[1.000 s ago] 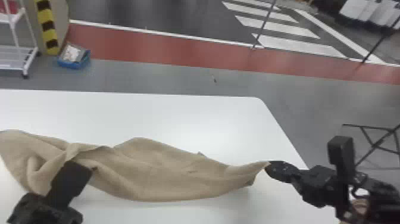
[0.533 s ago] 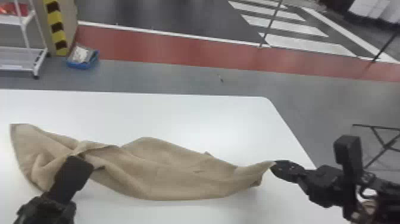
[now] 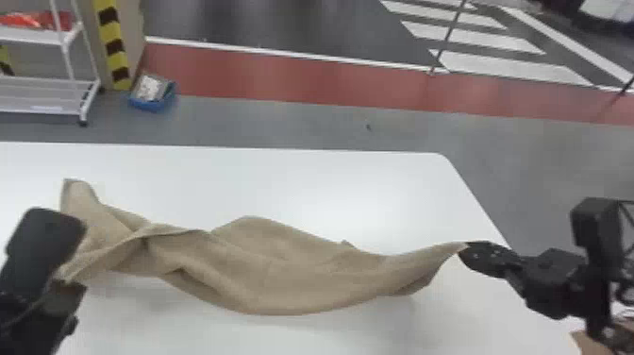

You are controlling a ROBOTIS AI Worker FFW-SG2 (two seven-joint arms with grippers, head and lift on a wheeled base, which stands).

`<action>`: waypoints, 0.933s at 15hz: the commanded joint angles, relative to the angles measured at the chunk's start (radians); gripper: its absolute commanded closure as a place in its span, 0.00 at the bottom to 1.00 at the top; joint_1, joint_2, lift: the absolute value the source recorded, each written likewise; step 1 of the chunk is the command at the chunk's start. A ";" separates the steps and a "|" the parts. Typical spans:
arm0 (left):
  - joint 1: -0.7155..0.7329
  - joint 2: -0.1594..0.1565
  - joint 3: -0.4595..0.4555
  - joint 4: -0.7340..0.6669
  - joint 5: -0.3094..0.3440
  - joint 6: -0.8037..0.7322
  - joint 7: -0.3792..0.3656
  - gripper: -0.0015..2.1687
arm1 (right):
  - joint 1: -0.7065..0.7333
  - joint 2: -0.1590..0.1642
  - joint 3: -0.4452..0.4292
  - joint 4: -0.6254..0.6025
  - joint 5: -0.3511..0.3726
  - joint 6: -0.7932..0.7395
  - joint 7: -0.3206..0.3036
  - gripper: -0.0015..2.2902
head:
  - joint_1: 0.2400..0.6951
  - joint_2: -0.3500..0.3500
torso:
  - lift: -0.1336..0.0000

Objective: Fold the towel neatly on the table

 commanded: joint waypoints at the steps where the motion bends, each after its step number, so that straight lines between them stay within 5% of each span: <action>1: -0.025 0.004 0.073 -0.062 -0.004 0.016 -0.048 0.65 | -0.031 -0.031 0.003 -0.014 -0.014 0.069 0.002 0.59 | 1.00 0.16 | 0.07; 5: -0.214 0.032 0.089 0.024 0.016 0.053 -0.116 0.65 | -0.178 -0.105 0.111 0.041 -0.052 0.256 -0.046 0.59 | 1.00 0.25 | 0.07; 7: -0.329 0.030 0.089 0.119 0.088 0.062 -0.127 0.65 | -0.303 -0.128 0.161 0.080 -0.089 0.391 -0.112 0.59 | 1.00 0.28 | 0.07; 12: -0.693 -0.017 0.072 0.498 0.211 0.062 -0.127 0.65 | -0.659 -0.165 0.307 0.320 -0.083 0.550 -0.216 0.59 | 1.00 0.28 | 0.07; 14: -0.843 -0.025 0.073 0.664 0.260 0.031 -0.104 0.65 | -0.775 -0.194 0.370 0.422 -0.083 0.569 -0.271 0.59 | 0.88 0.28 | 0.07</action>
